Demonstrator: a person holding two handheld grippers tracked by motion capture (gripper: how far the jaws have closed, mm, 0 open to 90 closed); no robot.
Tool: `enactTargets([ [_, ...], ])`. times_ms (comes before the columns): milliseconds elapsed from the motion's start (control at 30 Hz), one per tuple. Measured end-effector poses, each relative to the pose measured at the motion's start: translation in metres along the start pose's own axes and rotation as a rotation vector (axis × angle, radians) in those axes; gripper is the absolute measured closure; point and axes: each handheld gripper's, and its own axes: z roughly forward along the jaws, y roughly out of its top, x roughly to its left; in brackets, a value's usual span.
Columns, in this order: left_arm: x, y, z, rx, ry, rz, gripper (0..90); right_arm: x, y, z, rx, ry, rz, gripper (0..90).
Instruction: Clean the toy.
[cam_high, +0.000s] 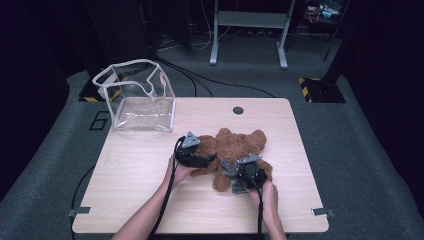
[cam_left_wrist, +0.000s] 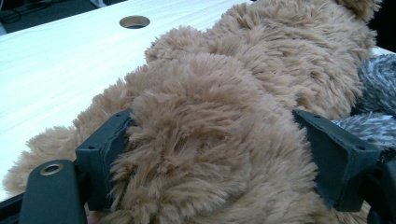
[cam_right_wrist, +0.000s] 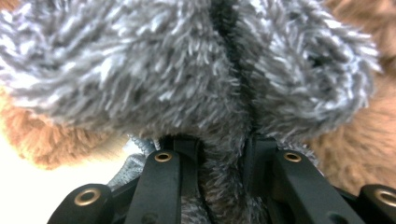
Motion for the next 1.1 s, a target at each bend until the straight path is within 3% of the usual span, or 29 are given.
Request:
enactTargets([
  [167, 0.001, 0.000, -0.001, 0.002, -0.006, -0.004, 18.3, -0.007, 0.002, -0.009, 0.058, 0.064, 0.008, 71.7],
  [233, 0.002, 0.000, -0.001, 0.003, -0.006, -0.003, 18.3, -0.014, 0.002, -0.023, 0.004, 0.096, 0.030, 72.2],
  [367, 0.002, 0.001, -0.001, 0.002, -0.007, -0.005, 18.3, -0.020, 0.007, -0.051, -0.133, 0.107, 0.084, 72.3],
  [500, 0.002, 0.001, -0.001, 0.006, -0.011, -0.009, 18.3, -0.016, 0.022, -0.066, -0.219, 0.126, 0.085, 72.1],
  [633, 0.003, 0.002, -0.001, 0.016, -0.014, -0.002, 18.3, -0.002, 0.040, -0.059, -0.226, 0.132, 0.060, 71.7],
  [767, 0.003, 0.002, -0.001, 0.021, -0.019, -0.004, 18.3, 0.009, 0.045, -0.039, -0.173, 0.143, 0.062, 71.4],
  [800, 0.003, 0.002, -0.001, 0.016, -0.020, -0.007, 18.3, 0.014, 0.040, -0.029, -0.160, 0.168, 0.066, 71.5],
  [1100, 0.002, 0.001, -0.001, 0.006, -0.018, -0.014, 18.3, 0.030, 0.011, -0.021, -0.107, 0.211, 0.034, 71.9],
])
